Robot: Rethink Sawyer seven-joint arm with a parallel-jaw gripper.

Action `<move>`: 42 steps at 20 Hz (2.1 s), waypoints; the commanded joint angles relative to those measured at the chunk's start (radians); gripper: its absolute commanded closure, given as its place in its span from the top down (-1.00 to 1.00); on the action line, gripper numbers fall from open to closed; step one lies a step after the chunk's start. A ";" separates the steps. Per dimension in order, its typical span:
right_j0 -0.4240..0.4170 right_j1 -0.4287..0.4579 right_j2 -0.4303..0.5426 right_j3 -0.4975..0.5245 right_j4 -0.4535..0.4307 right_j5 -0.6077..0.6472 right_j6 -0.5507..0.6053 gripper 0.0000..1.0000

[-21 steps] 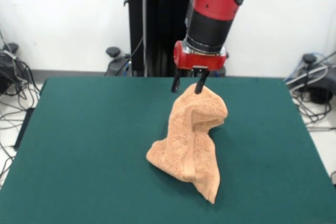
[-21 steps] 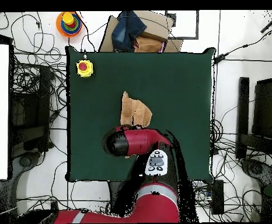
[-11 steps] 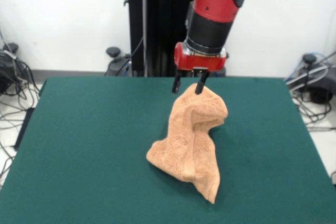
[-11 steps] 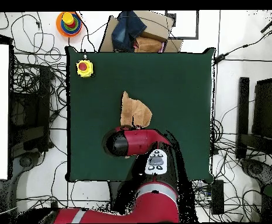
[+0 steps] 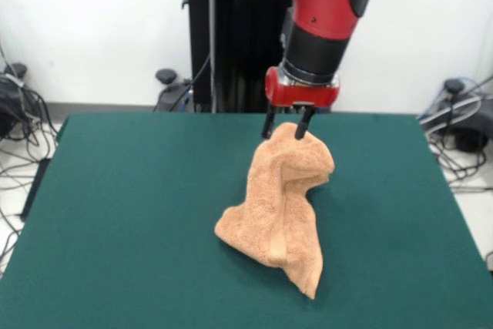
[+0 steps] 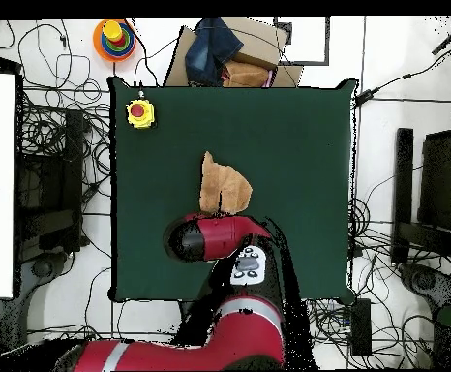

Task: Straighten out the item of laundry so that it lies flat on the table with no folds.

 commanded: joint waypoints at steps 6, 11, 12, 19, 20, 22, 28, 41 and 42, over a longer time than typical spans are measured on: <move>0.054 0.127 0.029 -0.063 0.058 -0.101 0.211 1.00; 0.051 0.135 0.025 -0.076 0.063 -0.105 0.201 1.00; 0.048 0.139 0.026 -0.077 0.061 -0.111 0.200 1.00; 0.037 0.143 0.020 -0.081 0.062 -0.126 0.200 1.00; 0.035 0.143 0.019 -0.080 0.062 -0.129 0.201 1.00; 0.031 0.145 0.020 -0.079 0.062 -0.136 0.201 1.00; 0.018 0.150 0.025 -0.070 0.056 -0.158 0.200 1.00; 0.001 0.137 0.061 -0.038 0.059 -0.150 0.194 1.00; 0.011 0.136 0.060 -0.039 0.065 -0.144 0.199 1.00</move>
